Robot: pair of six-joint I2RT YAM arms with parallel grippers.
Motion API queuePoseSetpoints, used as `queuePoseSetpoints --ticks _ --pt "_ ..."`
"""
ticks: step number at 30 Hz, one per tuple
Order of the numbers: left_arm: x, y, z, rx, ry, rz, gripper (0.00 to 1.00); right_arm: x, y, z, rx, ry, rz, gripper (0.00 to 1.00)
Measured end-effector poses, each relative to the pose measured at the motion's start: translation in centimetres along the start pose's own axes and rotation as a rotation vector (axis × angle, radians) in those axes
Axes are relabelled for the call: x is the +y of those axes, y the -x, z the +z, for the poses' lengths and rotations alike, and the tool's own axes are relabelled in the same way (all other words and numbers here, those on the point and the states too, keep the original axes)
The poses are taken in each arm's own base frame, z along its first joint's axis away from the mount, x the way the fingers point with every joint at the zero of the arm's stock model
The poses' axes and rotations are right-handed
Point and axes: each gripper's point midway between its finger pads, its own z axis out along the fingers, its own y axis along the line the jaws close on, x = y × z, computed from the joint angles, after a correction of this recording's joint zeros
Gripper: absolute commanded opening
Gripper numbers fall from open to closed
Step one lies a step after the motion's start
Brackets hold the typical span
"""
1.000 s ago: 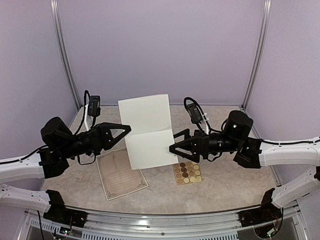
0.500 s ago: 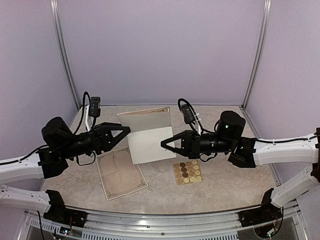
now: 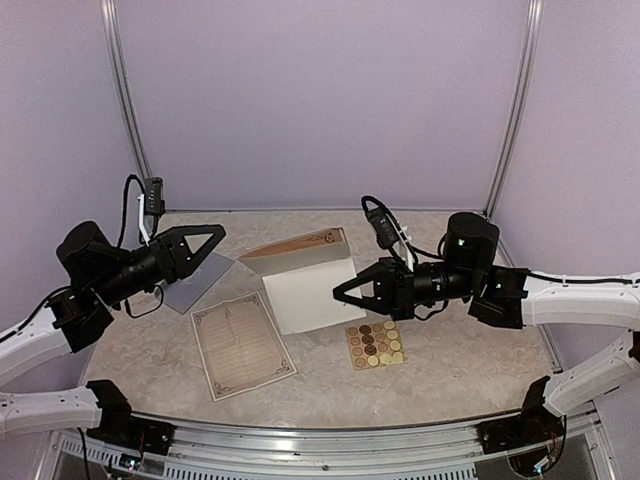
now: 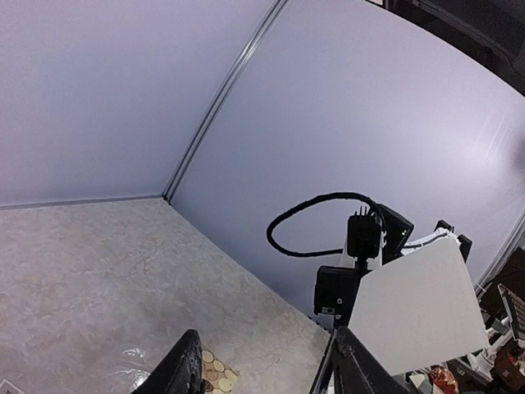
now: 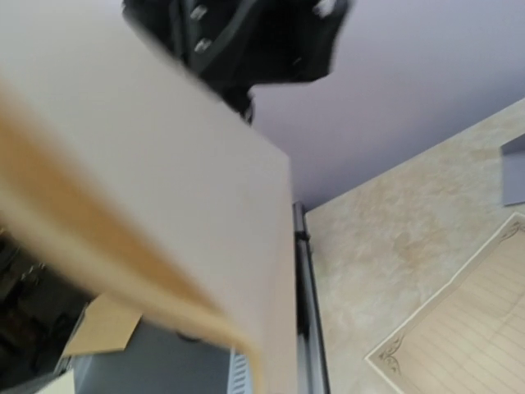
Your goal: Place the letter into the envelope and seal it
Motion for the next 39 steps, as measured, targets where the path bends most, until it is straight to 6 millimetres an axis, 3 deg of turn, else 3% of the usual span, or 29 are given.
queuePoseSetpoints --ticks 6,10,14,22,26,30,34,36,39 --pt "-0.5 -2.2 2.4 0.131 -0.050 -0.026 0.63 0.8 -0.2 0.2 0.070 0.029 -0.031 0.00" --pt "-3.7 -5.7 4.2 0.283 -0.166 -0.022 0.65 0.9 -0.3 0.2 0.096 0.029 -0.035 0.00" --pt "-5.9 -8.2 5.1 0.390 -0.253 -0.008 0.61 0.7 -0.6 0.5 0.120 0.028 -0.030 0.00" --pt "-5.7 -10.9 5.2 0.484 -0.278 -0.009 0.43 0.4 -0.9 0.7 0.155 0.019 -0.022 0.00" --pt "-5.8 -11.2 5.1 0.499 -0.289 -0.010 0.28 0.4 -0.9 0.8 0.163 0.024 -0.023 0.00" --pt "-5.8 -11.6 5.1 0.513 -0.299 -0.012 0.03 0.2 -1.0 0.9 0.168 0.019 -0.024 0.00" --pt "-6.0 -11.6 5.0 0.513 -0.309 0.002 0.00 -0.5 -0.6 0.7 0.152 -0.012 -0.006 0.24" --pt "-5.9 -11.5 5.1 0.506 -0.306 0.003 0.00 -1.4 -0.1 0.1 0.119 -0.044 0.006 0.47" --pt "-5.6 -11.1 5.2 0.462 -0.290 0.003 0.00 -2.7 0.3 -1.5 0.040 -0.102 0.036 0.71"
